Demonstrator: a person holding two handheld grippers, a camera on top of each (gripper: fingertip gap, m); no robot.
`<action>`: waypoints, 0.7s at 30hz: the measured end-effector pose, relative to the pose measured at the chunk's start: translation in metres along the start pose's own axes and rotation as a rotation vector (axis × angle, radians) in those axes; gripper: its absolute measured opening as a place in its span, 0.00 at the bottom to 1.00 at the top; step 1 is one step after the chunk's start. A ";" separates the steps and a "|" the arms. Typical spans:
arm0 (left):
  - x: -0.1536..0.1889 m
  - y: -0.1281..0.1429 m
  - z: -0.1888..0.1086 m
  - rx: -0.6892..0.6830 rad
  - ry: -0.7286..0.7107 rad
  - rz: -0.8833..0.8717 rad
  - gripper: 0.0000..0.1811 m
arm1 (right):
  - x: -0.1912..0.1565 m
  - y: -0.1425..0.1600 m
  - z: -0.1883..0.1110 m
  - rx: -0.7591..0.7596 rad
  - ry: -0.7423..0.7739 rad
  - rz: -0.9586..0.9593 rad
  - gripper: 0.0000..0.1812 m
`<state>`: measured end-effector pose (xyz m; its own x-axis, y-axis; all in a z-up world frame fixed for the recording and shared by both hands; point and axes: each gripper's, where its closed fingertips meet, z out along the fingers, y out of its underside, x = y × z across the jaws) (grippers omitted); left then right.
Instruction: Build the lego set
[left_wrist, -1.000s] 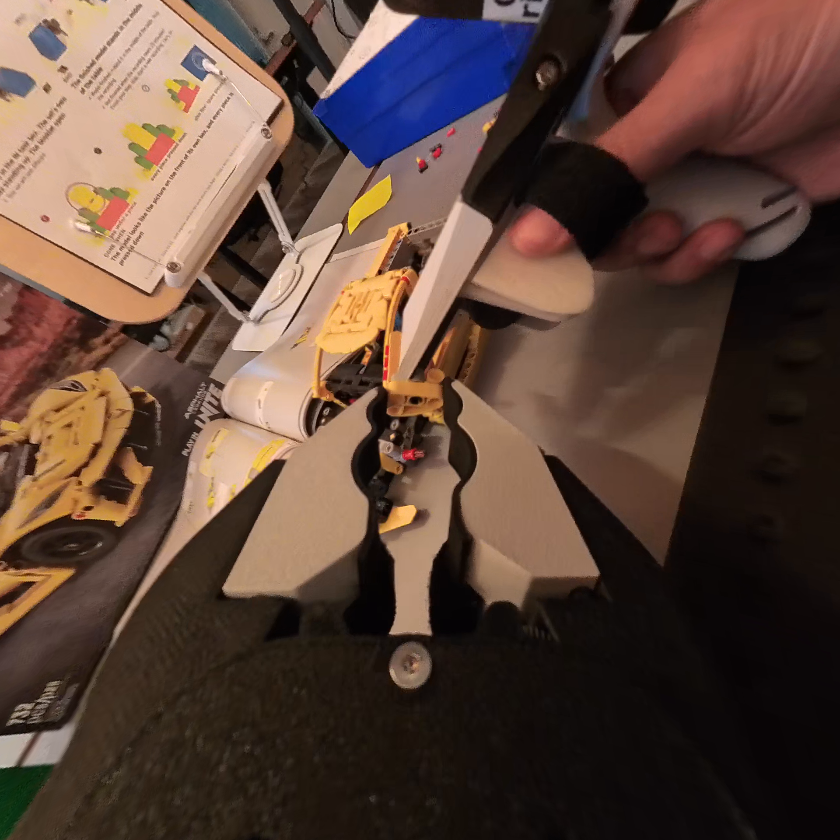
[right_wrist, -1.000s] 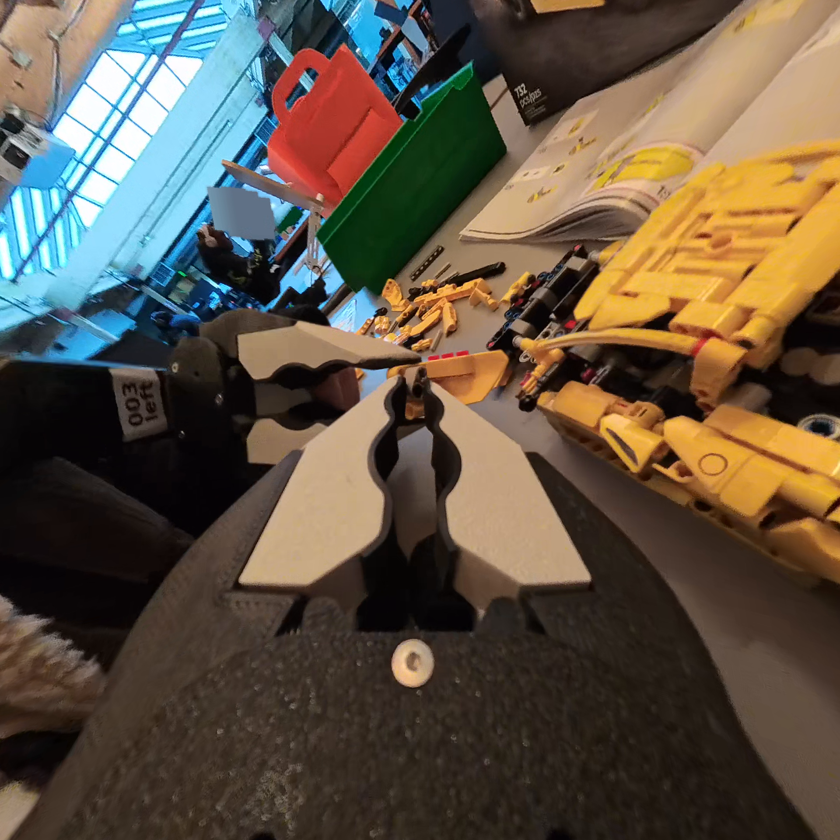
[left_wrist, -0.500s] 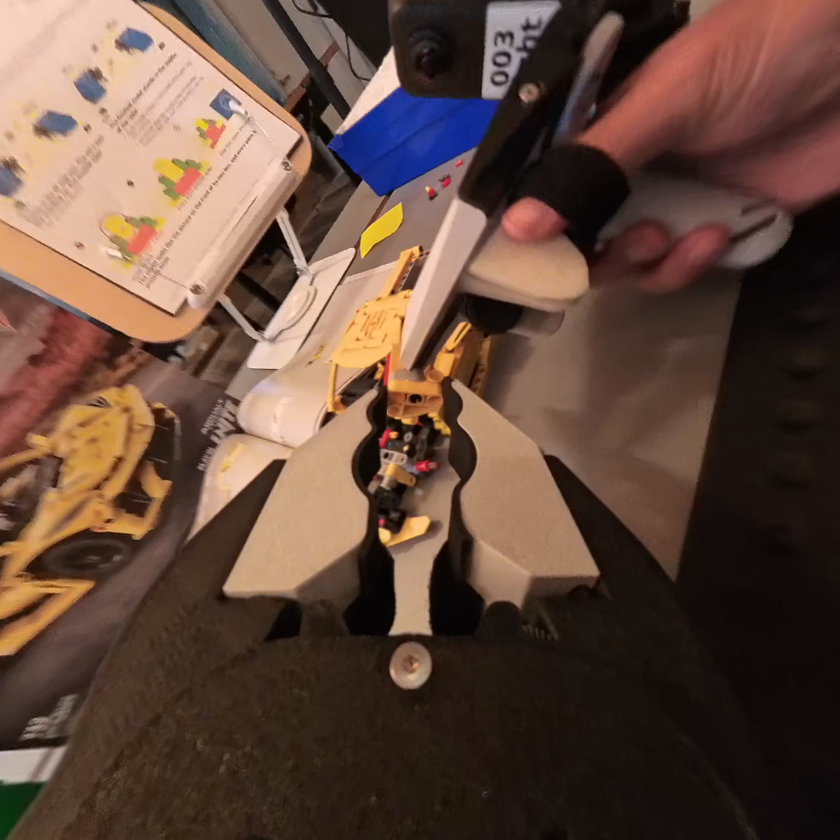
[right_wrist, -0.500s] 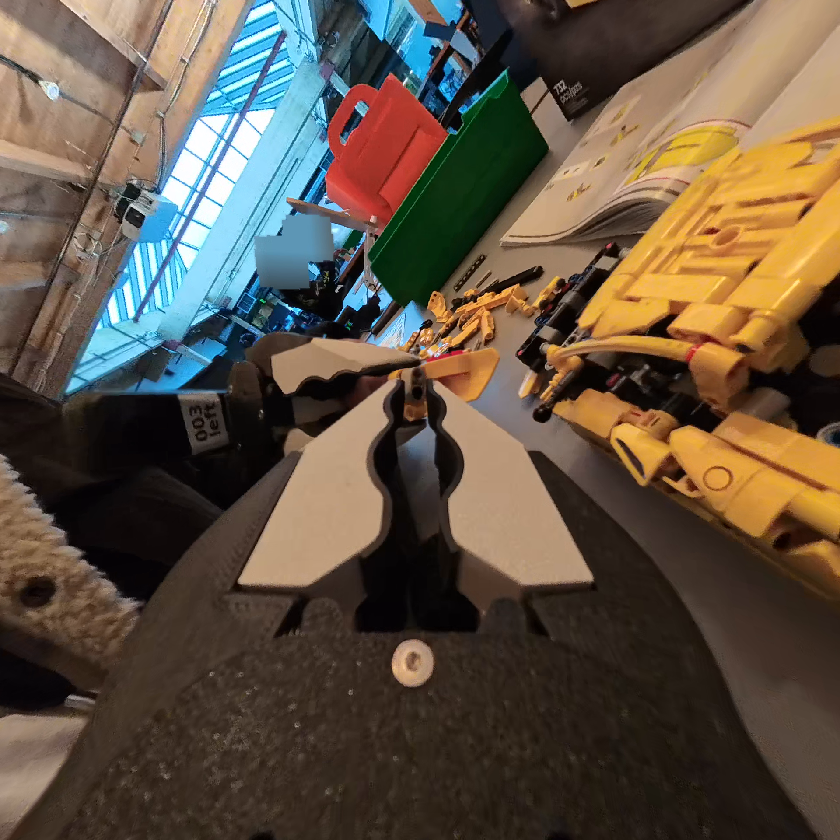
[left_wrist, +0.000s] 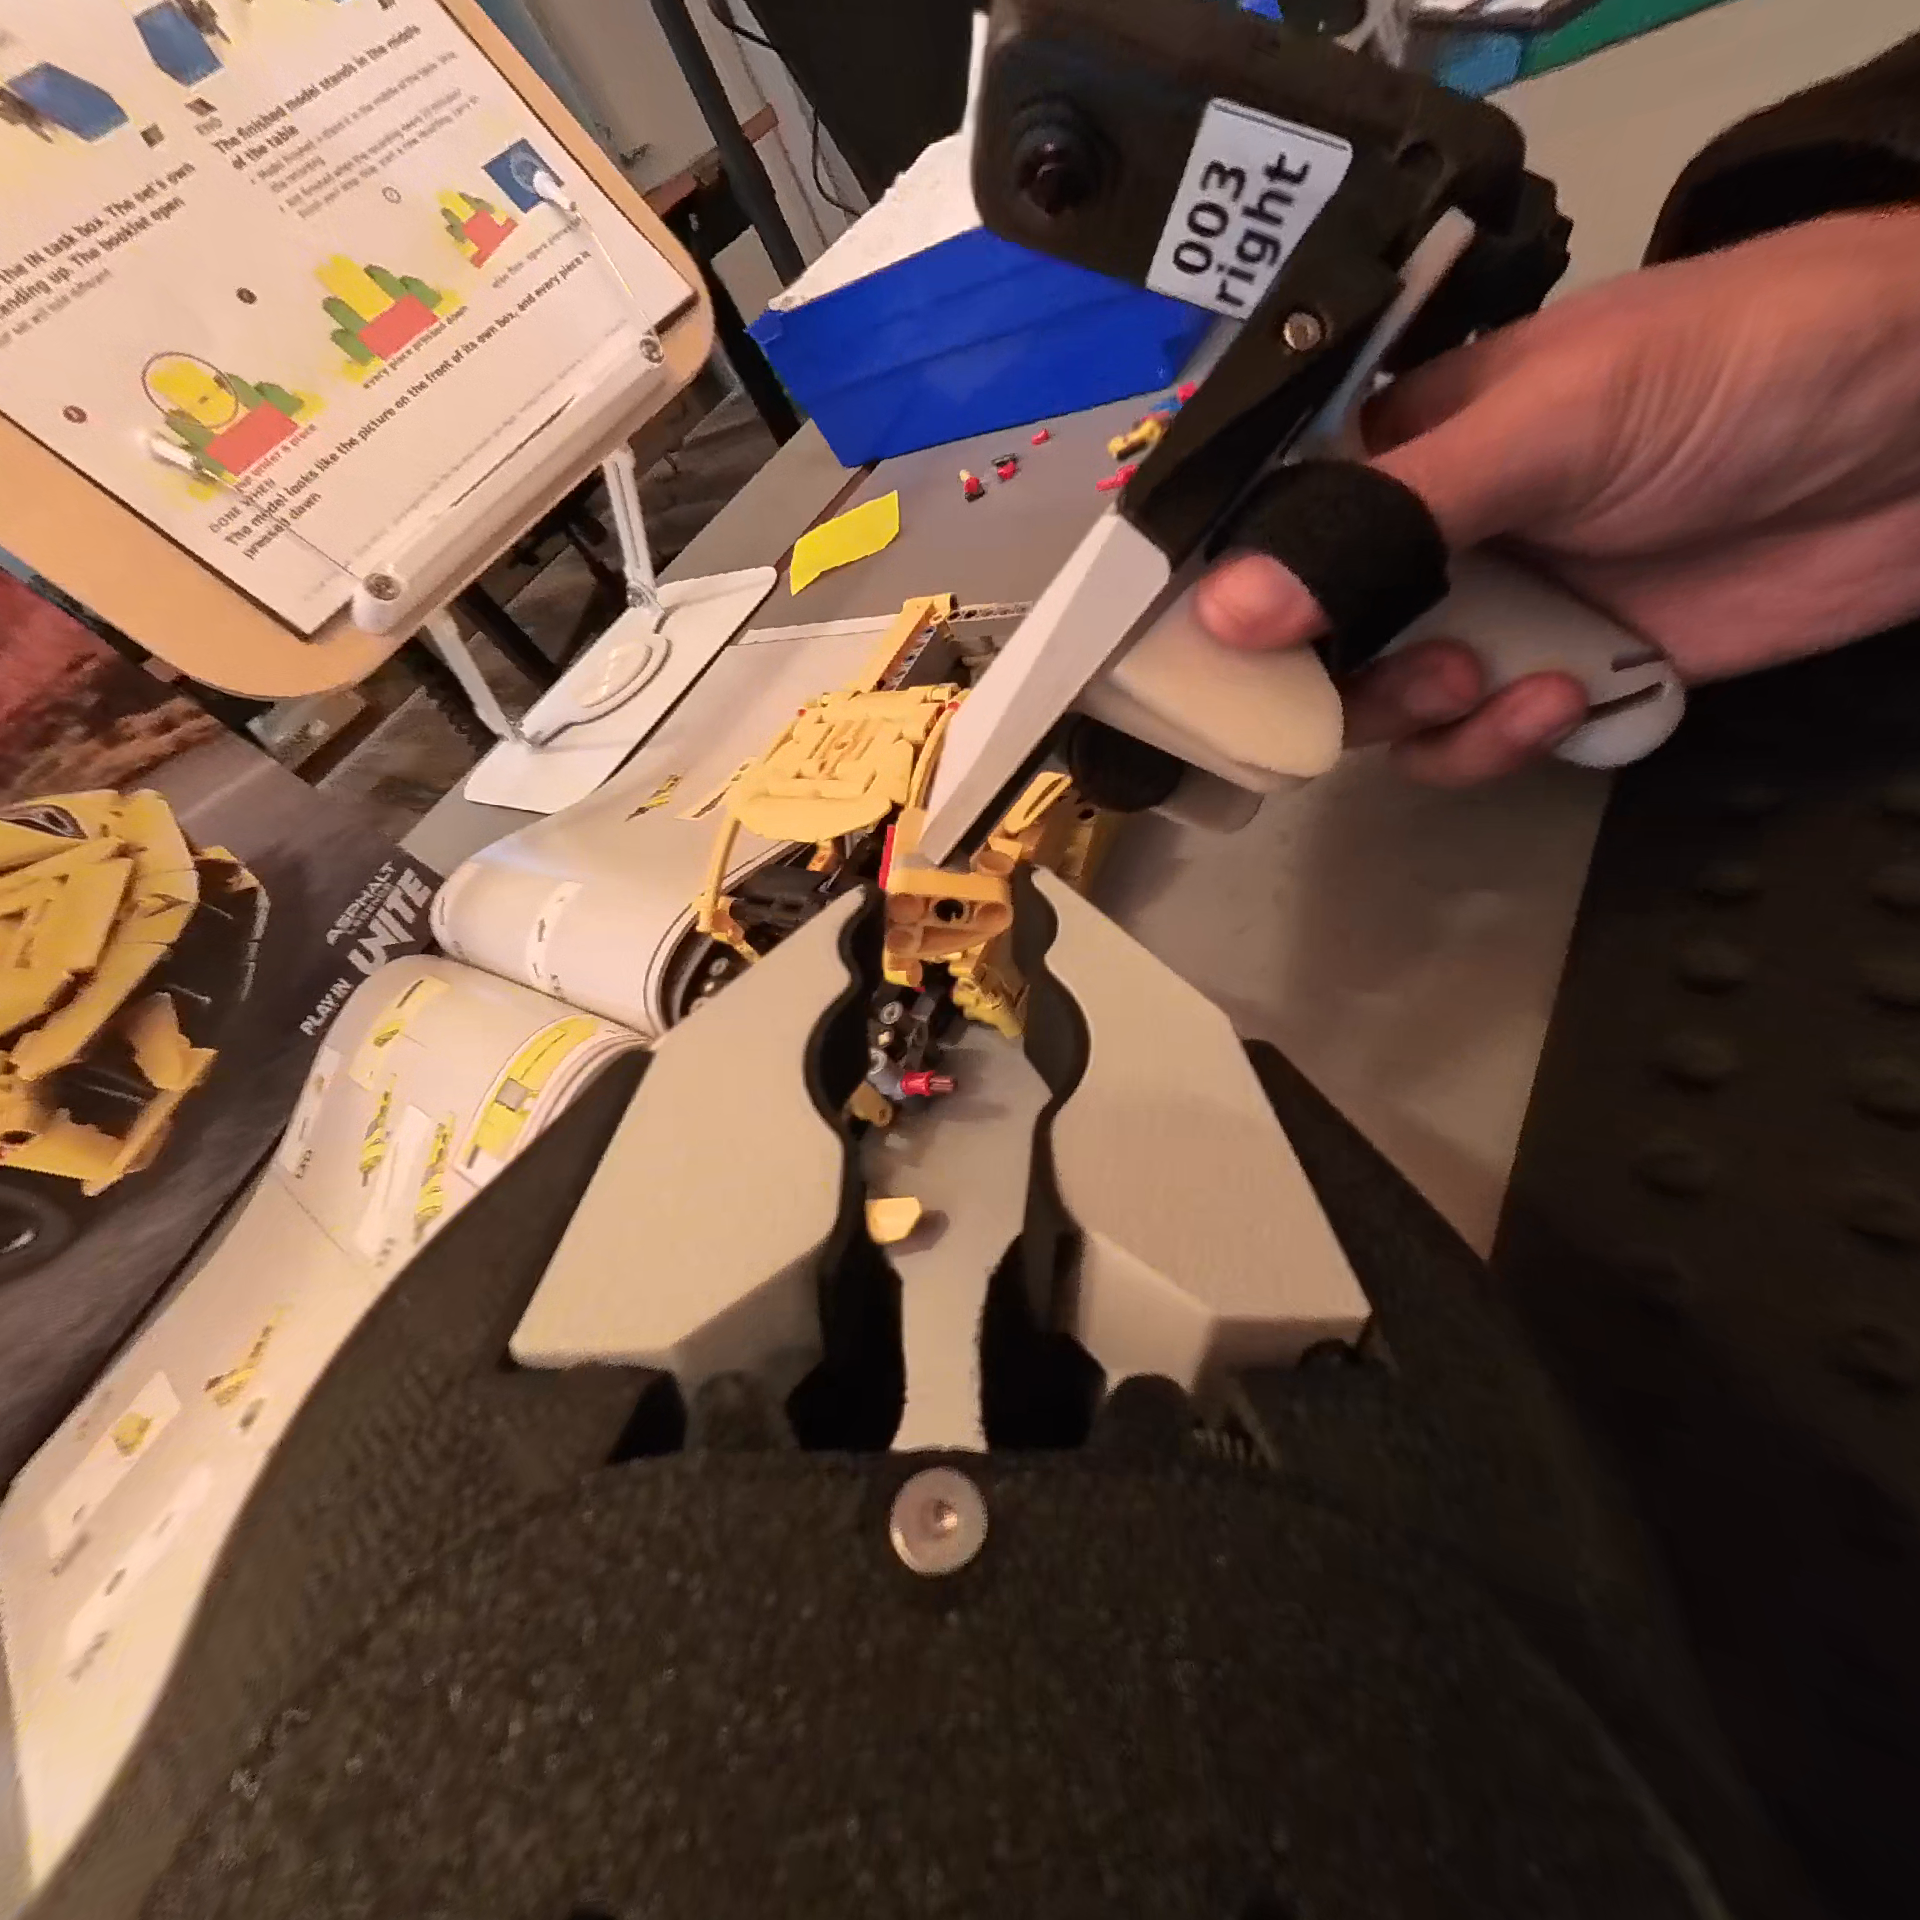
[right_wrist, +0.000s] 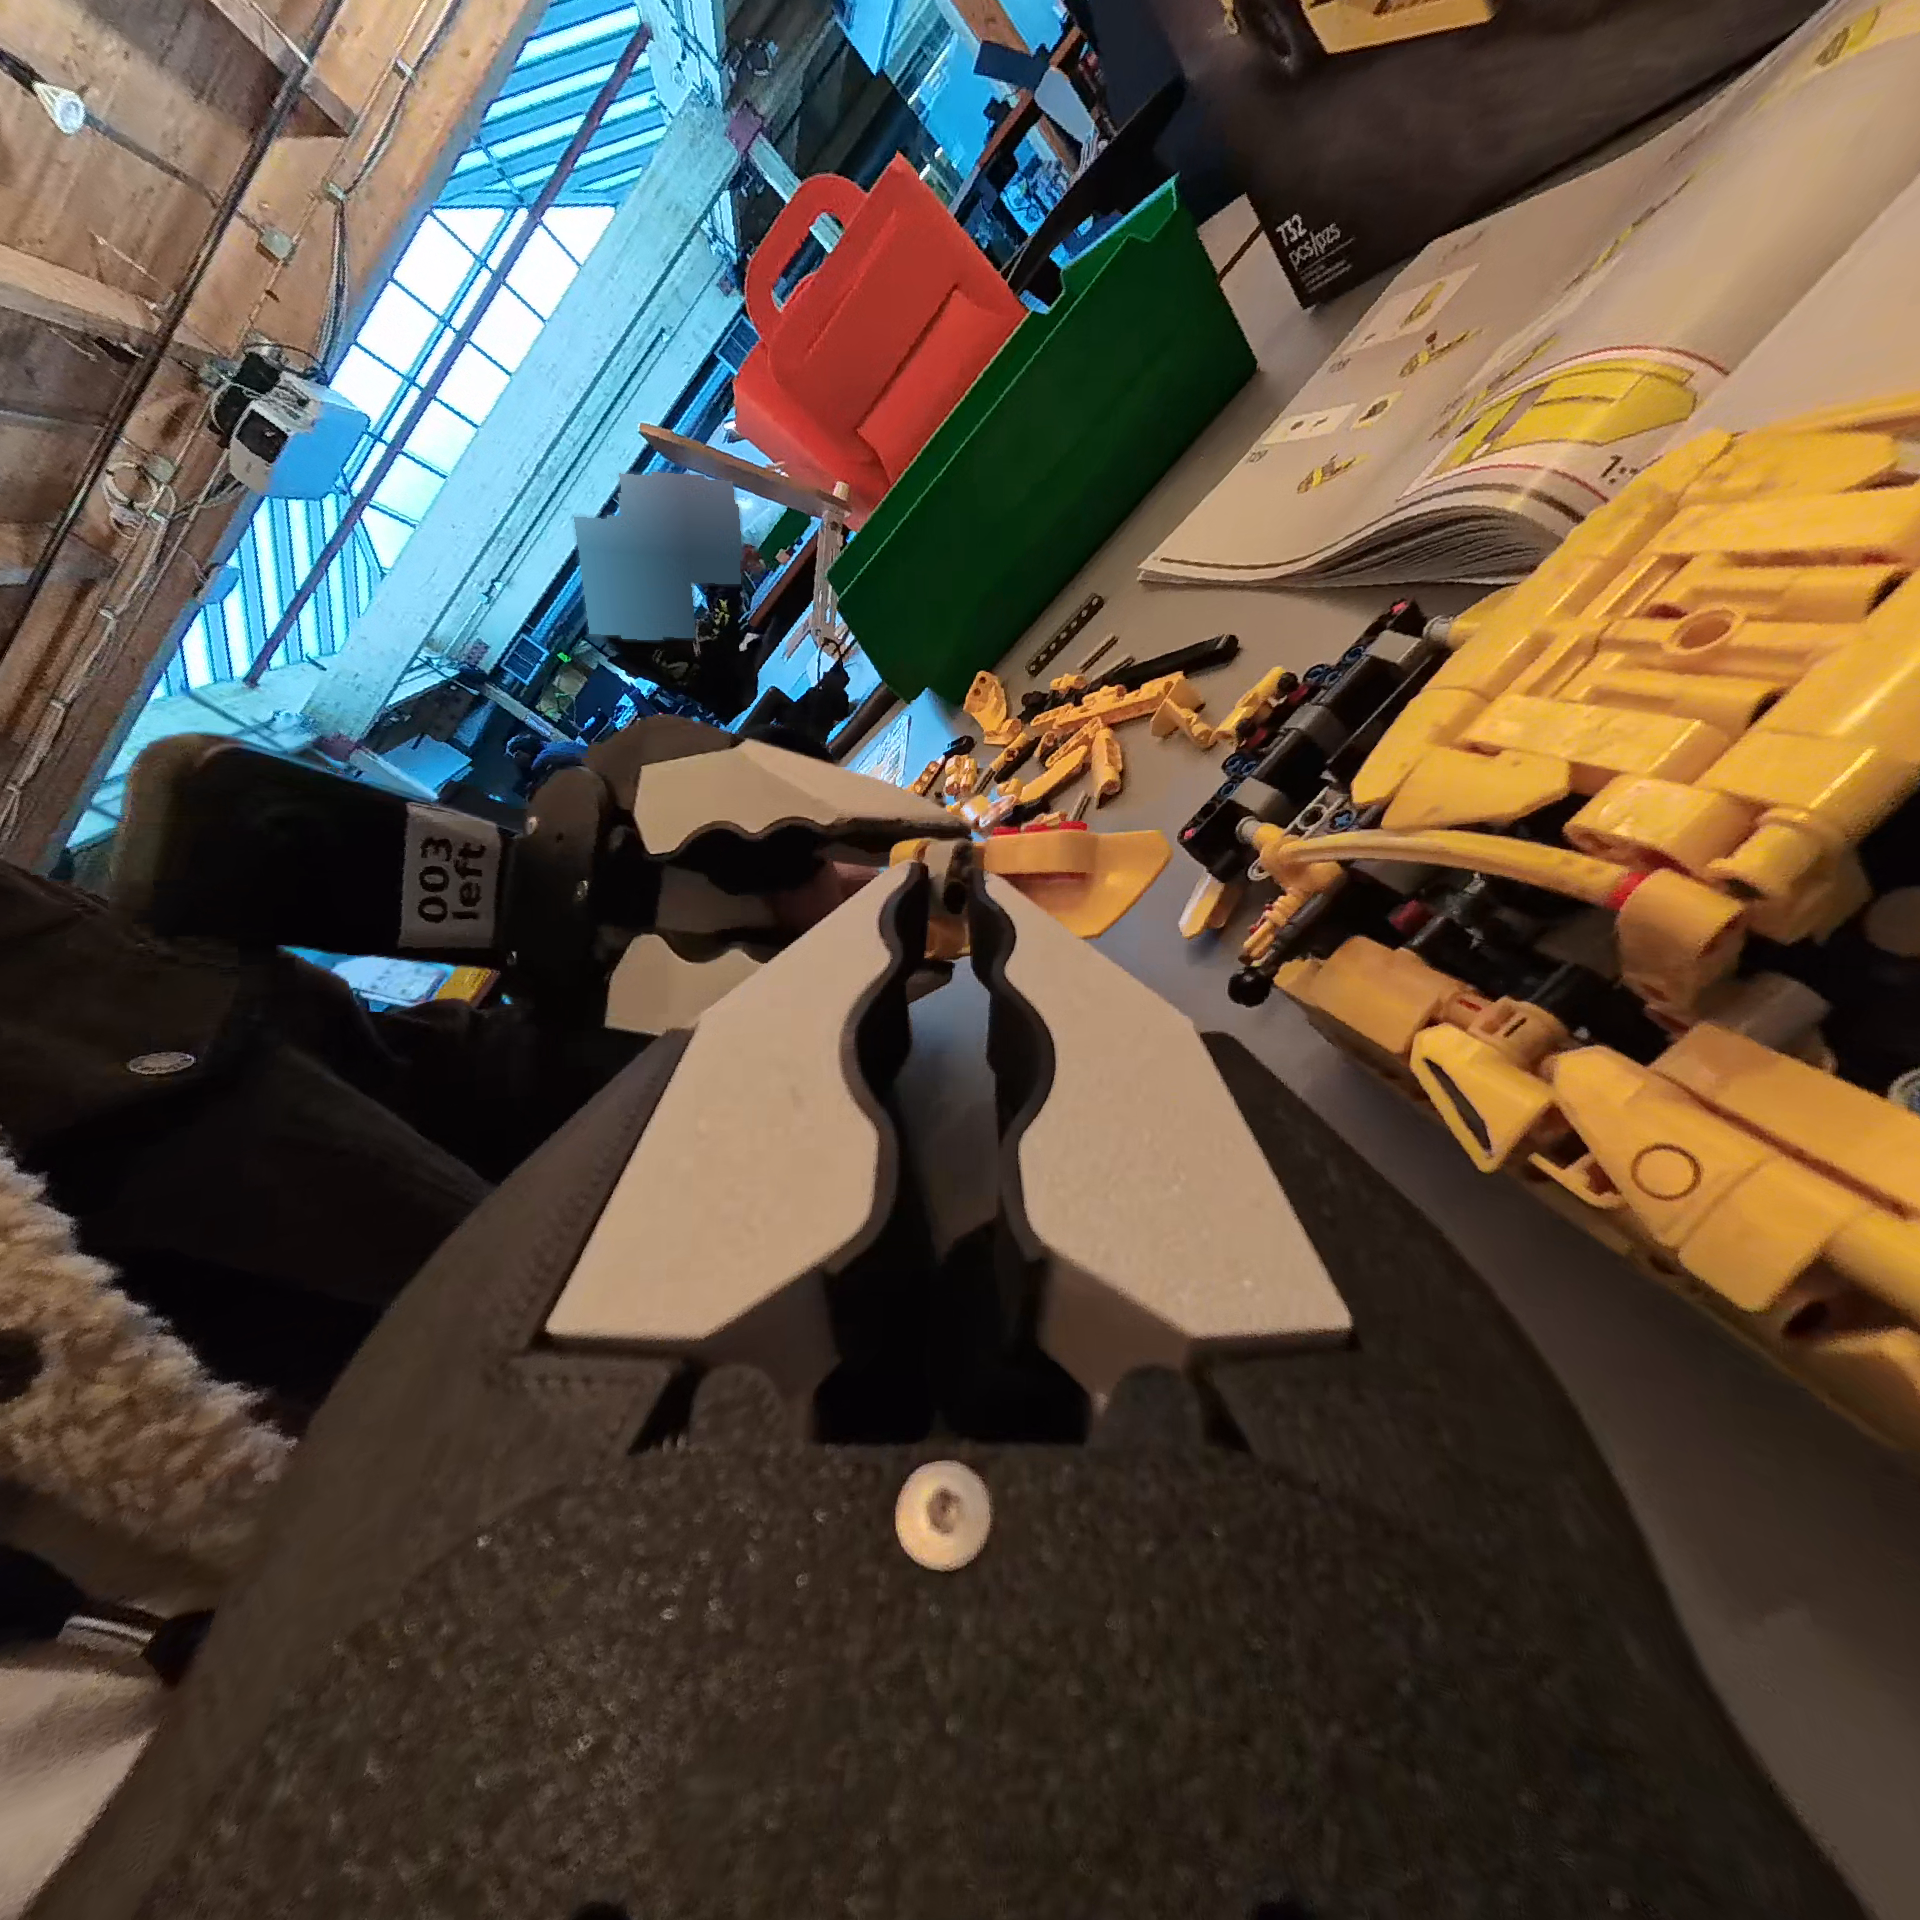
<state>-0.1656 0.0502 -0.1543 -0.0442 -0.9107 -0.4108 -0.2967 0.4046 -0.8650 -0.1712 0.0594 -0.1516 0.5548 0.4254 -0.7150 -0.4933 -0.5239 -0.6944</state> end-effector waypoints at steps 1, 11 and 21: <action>-0.001 -0.001 -0.001 0.010 0.006 -0.026 0.13 | -0.001 -0.001 0.000 0.010 0.000 -0.010 0.03; -0.047 0.012 -0.014 0.044 -0.027 -0.292 0.13 | 0.001 -0.028 -0.004 0.038 0.071 -0.210 0.06; -0.159 0.088 -0.054 -0.090 -0.265 -0.464 0.14 | 0.016 -0.018 0.010 -0.055 0.177 -0.561 0.03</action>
<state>-0.2365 0.2266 -0.1497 0.3499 -0.9349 -0.0600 -0.3089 -0.0547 -0.9495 -0.1604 0.0826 -0.1511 0.8268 0.5211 -0.2119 -0.0592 -0.2940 -0.9540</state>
